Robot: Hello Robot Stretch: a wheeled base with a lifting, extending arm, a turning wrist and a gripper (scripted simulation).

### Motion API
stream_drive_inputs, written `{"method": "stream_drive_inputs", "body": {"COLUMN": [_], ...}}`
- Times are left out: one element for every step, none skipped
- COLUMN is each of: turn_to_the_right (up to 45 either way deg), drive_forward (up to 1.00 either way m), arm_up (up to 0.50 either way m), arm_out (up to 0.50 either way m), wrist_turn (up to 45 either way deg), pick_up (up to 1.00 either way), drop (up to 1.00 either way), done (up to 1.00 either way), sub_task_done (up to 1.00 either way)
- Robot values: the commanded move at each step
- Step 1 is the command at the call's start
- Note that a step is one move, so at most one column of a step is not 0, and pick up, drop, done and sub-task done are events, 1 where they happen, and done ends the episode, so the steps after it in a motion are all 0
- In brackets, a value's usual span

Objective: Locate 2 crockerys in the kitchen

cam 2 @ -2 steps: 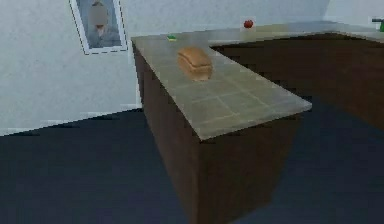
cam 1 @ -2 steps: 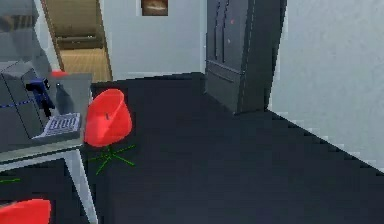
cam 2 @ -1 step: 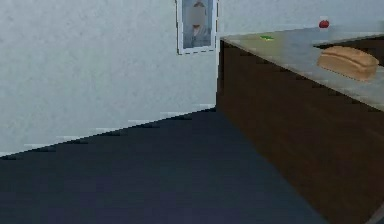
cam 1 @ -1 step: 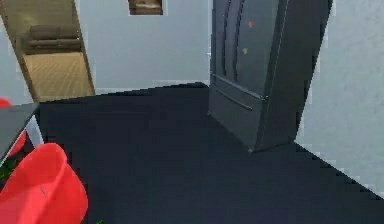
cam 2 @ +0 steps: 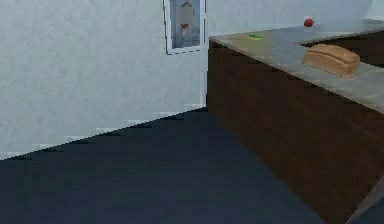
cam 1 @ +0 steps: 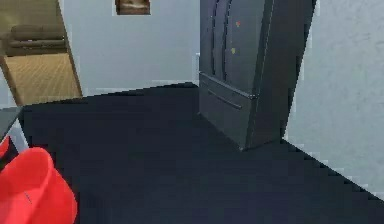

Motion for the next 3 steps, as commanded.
{"method": "stream_drive_inputs", "body": {"turn_to_the_right": [0.0, -24.0, 0.0], "drive_forward": [0.7, 0.0, 1.0], "arm_up": [0.0, 0.0, 0.0], "arm_out": [0.0, 0.0, 0.0], "wrist_turn": [0.0, 0.0, 0.0], "pick_up": [0.0, 0.0, 0.0], "drop": [0.0, 0.0, 0.0], "done": [0.0, 0.0, 0.0], "sub_task_done": [0.0, 0.0, 0.0]}}
